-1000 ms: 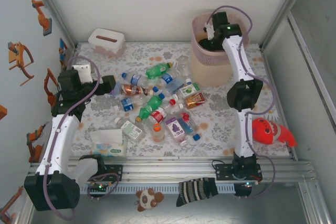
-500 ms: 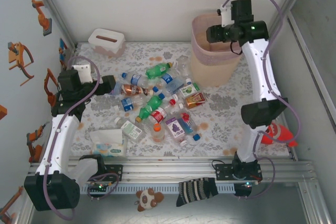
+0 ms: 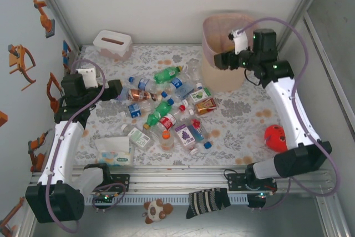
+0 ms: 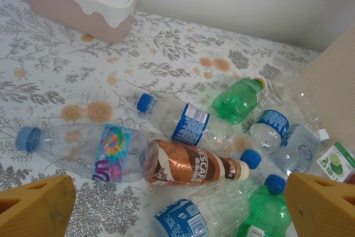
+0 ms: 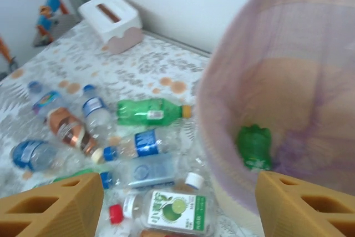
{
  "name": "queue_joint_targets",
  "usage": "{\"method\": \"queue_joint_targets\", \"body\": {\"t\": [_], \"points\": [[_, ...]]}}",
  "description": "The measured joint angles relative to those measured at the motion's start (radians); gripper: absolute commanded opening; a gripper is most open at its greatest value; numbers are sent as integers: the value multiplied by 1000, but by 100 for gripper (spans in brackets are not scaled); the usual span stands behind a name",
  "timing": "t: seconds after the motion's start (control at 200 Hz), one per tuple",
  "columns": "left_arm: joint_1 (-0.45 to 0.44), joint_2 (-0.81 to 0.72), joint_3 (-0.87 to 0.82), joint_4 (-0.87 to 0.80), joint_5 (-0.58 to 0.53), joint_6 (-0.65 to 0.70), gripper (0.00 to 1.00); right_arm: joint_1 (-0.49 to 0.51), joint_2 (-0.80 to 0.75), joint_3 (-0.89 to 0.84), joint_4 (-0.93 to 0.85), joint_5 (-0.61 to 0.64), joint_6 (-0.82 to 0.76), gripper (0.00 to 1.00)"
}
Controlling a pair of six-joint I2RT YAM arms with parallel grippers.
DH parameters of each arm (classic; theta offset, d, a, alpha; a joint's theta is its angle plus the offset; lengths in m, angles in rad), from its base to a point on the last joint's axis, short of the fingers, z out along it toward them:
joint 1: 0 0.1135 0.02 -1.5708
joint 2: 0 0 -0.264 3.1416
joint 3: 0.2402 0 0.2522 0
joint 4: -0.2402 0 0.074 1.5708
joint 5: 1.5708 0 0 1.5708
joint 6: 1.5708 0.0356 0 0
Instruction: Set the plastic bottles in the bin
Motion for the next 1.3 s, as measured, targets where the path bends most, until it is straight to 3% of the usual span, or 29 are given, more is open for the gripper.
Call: {"method": "queue_joint_targets", "body": {"t": [0.18,0.551,0.946,1.302], "points": [[0,9,0,0,3,0,96,43,-98,-223,135,-129,-39,73],[0,10,0,0,2,0,96,293,-254,-673,349,-266,-179,76],[-10,28,0,0,2,0,96,563,-323,-1030,685,-83,-144,85],[-47,44,-2,-1,-12,0,96,679,-140,-1133,989,-4,-91,87]]}}
